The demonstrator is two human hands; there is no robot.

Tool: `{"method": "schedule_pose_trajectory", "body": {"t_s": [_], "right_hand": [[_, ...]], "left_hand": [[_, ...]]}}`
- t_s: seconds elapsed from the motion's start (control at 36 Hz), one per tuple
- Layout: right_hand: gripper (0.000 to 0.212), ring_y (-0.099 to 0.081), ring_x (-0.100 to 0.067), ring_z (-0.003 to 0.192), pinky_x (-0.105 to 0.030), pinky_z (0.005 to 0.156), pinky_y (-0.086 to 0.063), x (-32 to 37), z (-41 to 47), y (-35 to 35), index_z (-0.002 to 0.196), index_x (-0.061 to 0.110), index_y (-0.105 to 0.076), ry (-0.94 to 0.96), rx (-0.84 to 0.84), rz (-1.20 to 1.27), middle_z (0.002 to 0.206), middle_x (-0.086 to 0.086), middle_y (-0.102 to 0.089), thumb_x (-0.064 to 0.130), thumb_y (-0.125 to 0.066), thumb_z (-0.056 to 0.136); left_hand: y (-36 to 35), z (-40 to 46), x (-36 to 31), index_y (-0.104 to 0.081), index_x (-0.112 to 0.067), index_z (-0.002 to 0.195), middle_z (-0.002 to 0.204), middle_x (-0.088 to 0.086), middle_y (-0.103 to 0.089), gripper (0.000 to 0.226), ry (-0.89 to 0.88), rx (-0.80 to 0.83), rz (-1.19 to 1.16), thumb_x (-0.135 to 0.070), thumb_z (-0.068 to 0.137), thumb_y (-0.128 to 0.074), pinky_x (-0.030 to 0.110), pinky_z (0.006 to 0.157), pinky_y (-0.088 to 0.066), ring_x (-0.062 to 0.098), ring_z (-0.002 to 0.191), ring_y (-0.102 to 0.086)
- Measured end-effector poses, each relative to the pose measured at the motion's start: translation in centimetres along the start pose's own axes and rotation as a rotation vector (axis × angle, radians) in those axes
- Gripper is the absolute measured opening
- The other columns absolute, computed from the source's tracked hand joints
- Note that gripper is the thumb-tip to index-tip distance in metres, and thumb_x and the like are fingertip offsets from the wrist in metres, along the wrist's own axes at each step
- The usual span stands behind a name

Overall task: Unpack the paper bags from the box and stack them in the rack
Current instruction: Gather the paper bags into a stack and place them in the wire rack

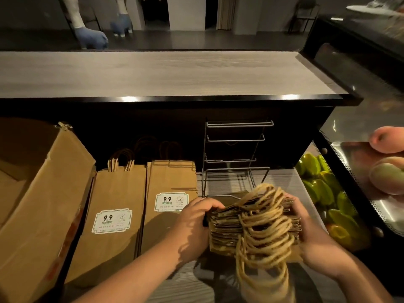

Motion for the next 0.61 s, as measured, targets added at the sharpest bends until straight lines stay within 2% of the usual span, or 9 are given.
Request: {"method": "schedule_pose_trajectory", "body": {"t_s": [0.11,0.19,0.22,0.28,0.33,0.36,0.42,0.47,0.61], "right_hand": [[0.092,-0.039,0.018,0.119,-0.006,0.101,-0.035,0.8,0.7,0.5,0.123,0.054,-0.040,0.094,-0.062,-0.102,0.130,0.029,-0.038,0.027,-0.093,0.054],[0.070,-0.049,0.007,0.115,-0.014,0.096,-0.044,1.7,1.6,0.2,0.110,0.067,-0.050,0.150,-0.160,-0.039,0.126,0.021,-0.050,0.061,-0.084,0.049],[0.057,-0.055,0.005,0.108,-0.016,0.089,-0.048,1.6,2.0,0.1,0.104,0.062,-0.057,0.147,-0.197,0.008,0.115,0.017,-0.058,0.067,-0.080,0.052],[0.029,-0.059,0.011,0.095,-0.011,0.072,-0.049,2.1,2.6,0.0,0.092,0.042,-0.062,0.169,-0.265,-0.004,0.090,0.014,-0.064,0.043,-0.081,0.069],[0.036,-0.056,0.020,0.090,-0.001,0.068,-0.043,3.2,2.8,0.1,0.091,0.038,-0.054,0.196,-0.327,-0.039,0.081,0.018,-0.064,0.010,-0.074,0.080],[0.037,-0.057,0.018,0.092,-0.001,0.072,-0.043,3.6,3.0,0.3,0.095,0.036,-0.056,0.226,-0.336,0.003,0.086,0.019,-0.067,0.007,-0.072,0.081],[0.030,-0.061,0.005,0.100,-0.009,0.080,-0.048,4.5,3.2,0.3,0.107,0.030,-0.058,0.274,-0.315,0.113,0.101,0.021,-0.068,0.018,-0.068,0.082],[0.035,-0.063,0.001,0.100,-0.012,0.081,-0.050,4.5,3.3,0.2,0.112,0.025,-0.057,0.265,-0.301,0.188,0.104,0.020,-0.068,0.025,-0.065,0.079],[0.042,-0.055,0.014,0.105,-0.001,0.081,-0.041,2.5,3.3,-0.9,0.115,0.038,-0.052,0.178,-0.264,0.080,0.108,0.036,-0.060,0.030,-0.069,0.077]], "left_hand": [[-0.4,0.3,0.7,-0.062,-0.057,0.095,0.121,0.007,-0.062,0.042,0.097,0.024,-0.158,-0.020,0.085,-0.043,0.048,0.099,-0.046,0.028,0.115,-0.058],[0.3,0.4,-0.8,-0.069,-0.020,0.089,0.101,0.016,-0.063,0.018,-0.086,0.011,-0.050,-0.012,0.087,-0.054,0.045,0.089,-0.050,0.031,0.093,-0.060],[0.2,0.3,-0.9,-0.068,-0.012,0.083,0.090,0.015,-0.062,0.013,-0.068,0.004,-0.074,-0.015,0.087,-0.056,0.042,0.082,-0.050,0.029,0.085,-0.058],[0.2,-0.1,-2.3,-0.071,-0.015,0.067,0.071,0.004,-0.065,0.031,-0.063,0.027,-0.128,-0.023,0.090,-0.053,0.028,0.069,-0.055,0.020,0.071,-0.064],[0.7,0.3,-2.2,-0.072,-0.016,0.058,0.059,-0.001,-0.066,0.036,-0.014,-0.035,-0.192,-0.015,0.089,-0.053,0.019,0.056,-0.054,0.009,0.056,-0.065],[0.9,0.4,-2.8,-0.072,-0.020,0.064,0.062,-0.006,-0.068,0.029,-0.020,-0.053,-0.164,-0.010,0.088,-0.057,0.018,0.062,-0.053,0.001,0.059,-0.065],[1.5,0.6,-3.3,-0.066,-0.033,0.084,0.077,-0.022,-0.070,0.021,-0.019,-0.100,-0.238,-0.012,0.087,-0.068,0.013,0.075,-0.047,-0.010,0.080,-0.063],[1.6,0.7,-3.0,-0.062,-0.038,0.089,0.084,-0.026,-0.069,0.023,0.004,-0.118,-0.265,-0.018,0.083,-0.073,0.009,0.074,-0.043,-0.010,0.090,-0.061],[1.5,0.5,-1.6,-0.068,-0.034,0.090,0.079,-0.024,-0.068,0.022,0.081,-0.096,-0.155,-0.021,0.077,-0.080,0.004,0.066,-0.043,-0.013,0.081,-0.060]]}}
Point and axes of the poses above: each hand's wrist, its own z-axis towards the middle knuckle, its own y-axis out of the back of the hand, x = y × z, the point moved 8 cm from there along z, towards the middle knuckle
